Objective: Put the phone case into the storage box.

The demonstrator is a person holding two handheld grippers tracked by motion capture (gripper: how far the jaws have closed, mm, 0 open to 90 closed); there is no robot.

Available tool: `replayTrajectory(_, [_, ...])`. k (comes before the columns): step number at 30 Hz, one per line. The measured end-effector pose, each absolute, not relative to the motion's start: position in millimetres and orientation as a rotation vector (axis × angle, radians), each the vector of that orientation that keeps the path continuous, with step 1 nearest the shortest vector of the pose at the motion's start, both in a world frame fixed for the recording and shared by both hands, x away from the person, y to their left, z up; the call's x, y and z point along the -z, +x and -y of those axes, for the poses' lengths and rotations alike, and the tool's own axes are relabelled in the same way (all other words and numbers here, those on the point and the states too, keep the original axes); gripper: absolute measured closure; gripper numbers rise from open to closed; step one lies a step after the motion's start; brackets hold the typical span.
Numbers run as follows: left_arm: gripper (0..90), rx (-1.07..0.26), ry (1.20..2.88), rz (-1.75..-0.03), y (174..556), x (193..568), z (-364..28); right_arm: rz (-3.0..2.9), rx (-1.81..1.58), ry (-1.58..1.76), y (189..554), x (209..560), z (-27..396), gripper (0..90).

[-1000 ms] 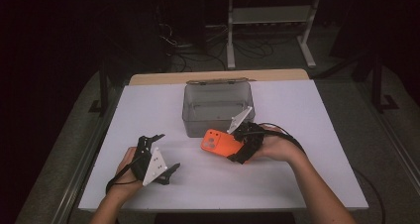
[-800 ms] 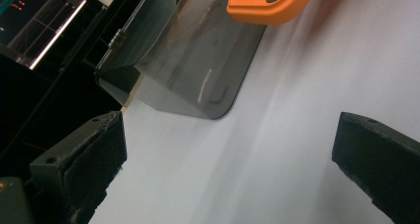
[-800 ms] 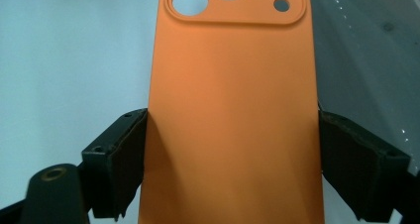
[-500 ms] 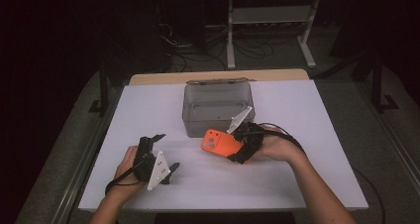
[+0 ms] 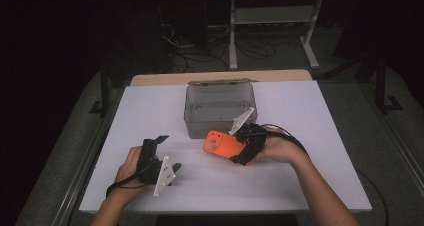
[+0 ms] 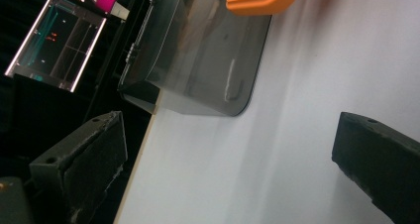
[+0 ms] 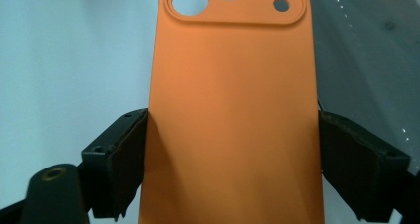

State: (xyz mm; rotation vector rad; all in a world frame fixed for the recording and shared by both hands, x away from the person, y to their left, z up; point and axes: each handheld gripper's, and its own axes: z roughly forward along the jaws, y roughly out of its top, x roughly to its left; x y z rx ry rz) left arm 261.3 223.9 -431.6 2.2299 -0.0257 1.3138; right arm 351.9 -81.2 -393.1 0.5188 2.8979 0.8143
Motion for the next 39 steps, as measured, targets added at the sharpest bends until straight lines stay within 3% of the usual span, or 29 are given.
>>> replayTrajectory(39, [0.2, -1.545, 2.263, 0.217, 256, 435, -211, -2.895, -0.806, 0.527, 353, 393, 82, 15.8])
